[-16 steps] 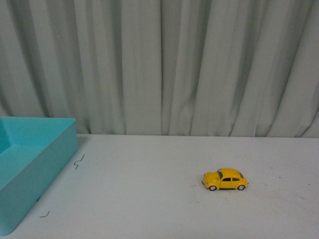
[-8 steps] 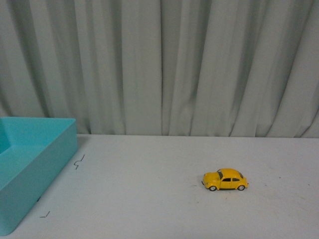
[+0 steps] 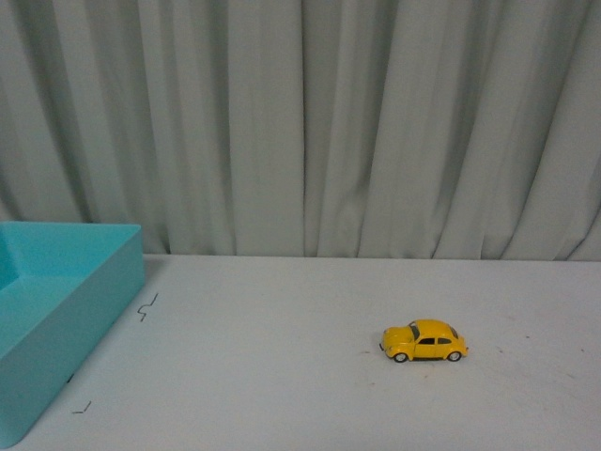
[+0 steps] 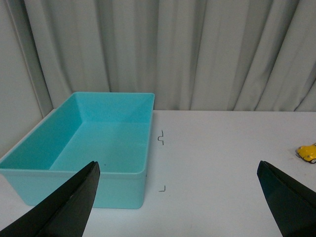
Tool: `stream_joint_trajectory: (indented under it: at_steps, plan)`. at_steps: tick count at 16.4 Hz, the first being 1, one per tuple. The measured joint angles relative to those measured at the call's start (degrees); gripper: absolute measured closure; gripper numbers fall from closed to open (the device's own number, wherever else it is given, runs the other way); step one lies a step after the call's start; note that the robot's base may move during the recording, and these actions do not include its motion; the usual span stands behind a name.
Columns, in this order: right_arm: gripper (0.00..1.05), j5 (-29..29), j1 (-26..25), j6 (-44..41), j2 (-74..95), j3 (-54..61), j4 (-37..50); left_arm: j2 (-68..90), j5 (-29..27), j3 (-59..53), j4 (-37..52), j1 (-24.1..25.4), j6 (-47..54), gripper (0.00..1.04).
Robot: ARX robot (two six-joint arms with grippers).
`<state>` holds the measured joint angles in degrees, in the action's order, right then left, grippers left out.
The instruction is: Wind up and store yellow beetle toy
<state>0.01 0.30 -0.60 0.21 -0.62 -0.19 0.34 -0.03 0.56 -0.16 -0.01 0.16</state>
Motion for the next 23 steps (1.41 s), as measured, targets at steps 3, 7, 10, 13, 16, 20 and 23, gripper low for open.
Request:
stream_joint_trajectory:
  at_steps: [3, 7, 10, 13, 16, 20, 23]
  plan:
    - [0.07, 0.0, 0.0, 0.0, 0.0, 0.0, 0.0, 0.0, 0.0, 0.0, 0.0, 0.0, 0.0, 0.07]
    - [0.07, 0.0, 0.0, 0.0, 0.0, 0.0, 0.0, 0.0, 0.0, 0.0, 0.0, 0.0, 0.0, 0.07]
    - [0.07, 0.0, 0.0, 0.0, 0.0, 0.0, 0.0, 0.0, 0.0, 0.0, 0.0, 0.0, 0.0, 0.07]
    - [0.07, 0.0, 0.0, 0.0, 0.0, 0.0, 0.0, 0.0, 0.0, 0.0, 0.0, 0.0, 0.0, 0.07]
    - [0.07, 0.0, 0.0, 0.0, 0.0, 0.0, 0.0, 0.0, 0.0, 0.0, 0.0, 0.0, 0.0, 0.07]
    - [0.07, 0.0, 0.0, 0.0, 0.0, 0.0, 0.0, 0.0, 0.0, 0.0, 0.0, 0.0, 0.0, 0.07]
    - [0.07, 0.0, 0.0, 0.0, 0.0, 0.0, 0.0, 0.0, 0.0, 0.0, 0.0, 0.0, 0.0, 0.07]
